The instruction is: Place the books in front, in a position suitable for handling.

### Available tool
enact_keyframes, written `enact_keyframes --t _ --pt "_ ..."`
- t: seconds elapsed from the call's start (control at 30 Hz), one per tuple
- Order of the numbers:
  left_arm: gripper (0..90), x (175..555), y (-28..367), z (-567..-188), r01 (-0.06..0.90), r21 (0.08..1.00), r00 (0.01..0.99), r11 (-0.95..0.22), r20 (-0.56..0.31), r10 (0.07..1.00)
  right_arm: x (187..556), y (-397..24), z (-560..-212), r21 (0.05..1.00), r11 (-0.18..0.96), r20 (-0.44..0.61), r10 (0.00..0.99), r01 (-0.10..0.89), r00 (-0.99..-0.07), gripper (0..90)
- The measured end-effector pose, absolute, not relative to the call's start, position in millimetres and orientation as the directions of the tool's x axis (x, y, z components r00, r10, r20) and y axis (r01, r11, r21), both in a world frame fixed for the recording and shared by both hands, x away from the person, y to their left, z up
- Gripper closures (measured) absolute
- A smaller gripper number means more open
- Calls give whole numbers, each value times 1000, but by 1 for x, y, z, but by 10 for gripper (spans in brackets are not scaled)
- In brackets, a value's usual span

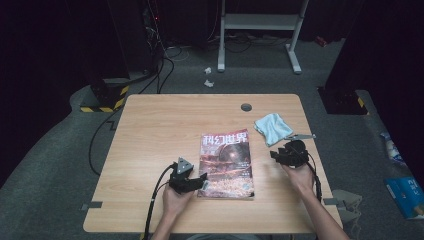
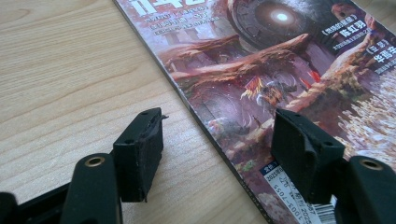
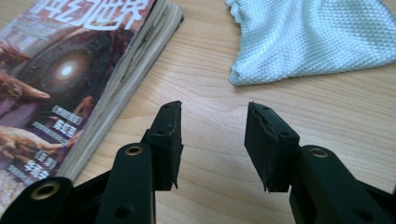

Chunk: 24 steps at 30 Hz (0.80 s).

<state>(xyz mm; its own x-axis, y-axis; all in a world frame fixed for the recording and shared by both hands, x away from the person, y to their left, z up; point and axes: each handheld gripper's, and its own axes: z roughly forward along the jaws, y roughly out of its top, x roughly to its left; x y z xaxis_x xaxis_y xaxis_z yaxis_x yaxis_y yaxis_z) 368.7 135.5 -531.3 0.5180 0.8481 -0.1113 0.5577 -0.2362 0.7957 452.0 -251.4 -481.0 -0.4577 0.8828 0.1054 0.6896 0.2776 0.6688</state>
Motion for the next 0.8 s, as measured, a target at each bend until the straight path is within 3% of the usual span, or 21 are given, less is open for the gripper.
enact_keyframes --t 0.8 --pt "340 369 135 -532 553 798 522 -238 -109 846 499 -242 -457 643 290 37 913 709 -407 568"
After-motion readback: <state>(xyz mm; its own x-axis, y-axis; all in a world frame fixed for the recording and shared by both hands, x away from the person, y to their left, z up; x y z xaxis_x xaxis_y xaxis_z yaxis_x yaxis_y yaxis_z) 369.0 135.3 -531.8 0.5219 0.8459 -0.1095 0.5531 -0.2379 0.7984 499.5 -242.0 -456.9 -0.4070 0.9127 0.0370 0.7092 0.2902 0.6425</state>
